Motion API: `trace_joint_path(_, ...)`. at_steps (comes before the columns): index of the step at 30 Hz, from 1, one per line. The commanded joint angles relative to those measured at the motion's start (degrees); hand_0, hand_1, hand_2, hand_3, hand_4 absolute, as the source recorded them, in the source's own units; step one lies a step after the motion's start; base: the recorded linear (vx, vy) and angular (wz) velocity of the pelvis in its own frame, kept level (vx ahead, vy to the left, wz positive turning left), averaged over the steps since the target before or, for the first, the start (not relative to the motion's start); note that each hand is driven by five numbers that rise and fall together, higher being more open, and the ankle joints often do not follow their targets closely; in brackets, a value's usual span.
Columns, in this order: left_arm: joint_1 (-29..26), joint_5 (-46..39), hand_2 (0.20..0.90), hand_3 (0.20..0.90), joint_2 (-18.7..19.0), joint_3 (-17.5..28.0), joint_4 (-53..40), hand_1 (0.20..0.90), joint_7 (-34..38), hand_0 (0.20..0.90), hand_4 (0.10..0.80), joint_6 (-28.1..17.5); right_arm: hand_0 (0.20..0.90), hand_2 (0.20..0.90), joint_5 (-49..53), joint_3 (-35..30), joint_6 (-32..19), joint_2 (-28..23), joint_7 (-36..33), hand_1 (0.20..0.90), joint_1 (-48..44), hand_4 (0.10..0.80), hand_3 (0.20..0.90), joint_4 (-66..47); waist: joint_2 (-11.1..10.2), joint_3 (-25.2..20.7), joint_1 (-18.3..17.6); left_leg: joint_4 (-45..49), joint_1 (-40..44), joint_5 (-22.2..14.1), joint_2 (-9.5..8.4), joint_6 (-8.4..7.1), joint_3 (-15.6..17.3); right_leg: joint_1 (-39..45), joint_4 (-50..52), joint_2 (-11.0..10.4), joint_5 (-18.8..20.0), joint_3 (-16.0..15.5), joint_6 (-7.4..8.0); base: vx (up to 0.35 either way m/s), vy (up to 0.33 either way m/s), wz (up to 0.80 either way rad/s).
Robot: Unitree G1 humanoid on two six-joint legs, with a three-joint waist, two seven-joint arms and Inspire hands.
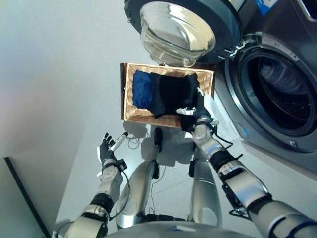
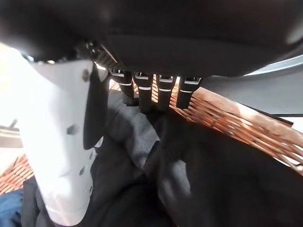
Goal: Pick up the clothes and place them into the washing machine
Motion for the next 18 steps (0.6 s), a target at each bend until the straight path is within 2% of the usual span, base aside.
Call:
trace_joint_path(1, 2.1, -1.1, 0.9, 0.9, 3.7, -0.9, -4.6, 0.9, 1.4, 0.9, 0.8, -3.6, 0.9, 0.9, 2.2, -1.8, -2.0, -0.5, -3.8, 0.9, -6.2, 0.8, 0.9, -1.1, 3.1, 0.1, 1.2, 2.7, -2.8, -1.1, -1.34, -5.5, 0.8, -2.0, 5.5, 0.5, -4.0, 2.3, -0.19, 0.0, 0.0, 0.0)
trace_joint_path(9, 2.3, -1.4, 0.9, 0.9, 5.1, -0.5, -5.6, 0.9, 1.6, 0.9, 0.8, -3.9, 0.9, 0.9, 5.5, -2.4, -2.4, -1.8, -3.3, 0.9, -11.6, 0.8, 0.9, 2.9, 3.7, 0.1, 2.3, 2.7, -4.7, -0.7, -1.55, -5.41, 0.8, -4.0, 6.1, 0.3, -3.7, 2.4, -0.14, -0.002, 0.006, 0.01)
trace_joint_path(18, 2.6, -2.0, 0.9, 0.9, 6.1, -0.9, -7.9, 0.9, 0.8, 0.9, 0.8, -4.1, 0.9, 0.9, 7.2, -0.6, -2.5, -2.1, -0.2, 0.9, -16.4, 0.8, 0.9, 6.4, 3.3, 0.1, 3.1, 2.9, -6.2, -0.5, -1.51, -5.4, 0.3, -5.7, 7.0, 0.4, -3.8, 2.1, -0.25, 0.0, 0.0, 0.0)
